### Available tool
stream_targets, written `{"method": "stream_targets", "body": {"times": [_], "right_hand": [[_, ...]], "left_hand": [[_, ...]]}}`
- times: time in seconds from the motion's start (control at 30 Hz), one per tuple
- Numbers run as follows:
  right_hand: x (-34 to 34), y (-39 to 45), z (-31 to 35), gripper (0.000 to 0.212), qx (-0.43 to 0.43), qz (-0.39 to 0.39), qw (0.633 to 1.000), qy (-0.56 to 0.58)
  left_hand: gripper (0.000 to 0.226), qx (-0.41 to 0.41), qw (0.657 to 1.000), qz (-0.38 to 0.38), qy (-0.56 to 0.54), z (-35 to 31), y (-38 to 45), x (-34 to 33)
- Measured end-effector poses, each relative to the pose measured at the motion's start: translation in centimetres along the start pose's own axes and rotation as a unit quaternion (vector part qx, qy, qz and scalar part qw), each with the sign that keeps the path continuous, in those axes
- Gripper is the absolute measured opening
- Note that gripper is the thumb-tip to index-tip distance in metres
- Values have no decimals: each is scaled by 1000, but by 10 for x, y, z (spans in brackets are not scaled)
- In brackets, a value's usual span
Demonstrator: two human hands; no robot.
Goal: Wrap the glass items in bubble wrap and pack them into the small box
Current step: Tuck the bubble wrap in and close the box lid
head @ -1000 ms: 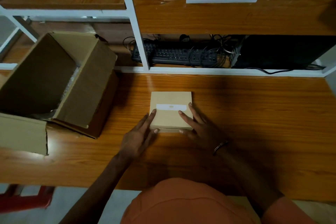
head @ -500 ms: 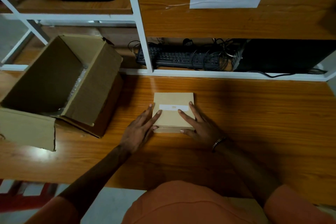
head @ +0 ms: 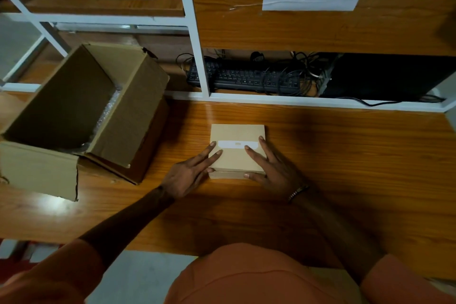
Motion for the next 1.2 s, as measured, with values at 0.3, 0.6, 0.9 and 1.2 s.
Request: {"method": "stream_targets", "body": {"times": [0.3,0.6,0.9,1.2], "right_hand": [[19,-5,16,66,14,-88,996,-27],[13,-5,13,40,46,-189,981,-5],[4,-1,6,48,62,-229,971,-3],[14,35,2,50,19,-163,986,17]], "left_hand": [[67,-23,994,6,108,-5,9,7],[76,121,992,-8,-40,0,14,-27],[67,184,983,-28,1,5,15,-47],[66,178,983,-45,-14,27,42,-26]]}}
Point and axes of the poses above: each hand's wrist, its own y-axis towards the middle knuckle, its own x-axis out of the back of the hand, z = x × y, the point moved 5 cm from there along y, towards the middle knuckle, and after that the axes turned 10 degrees about -y, right-handed, at the moved point
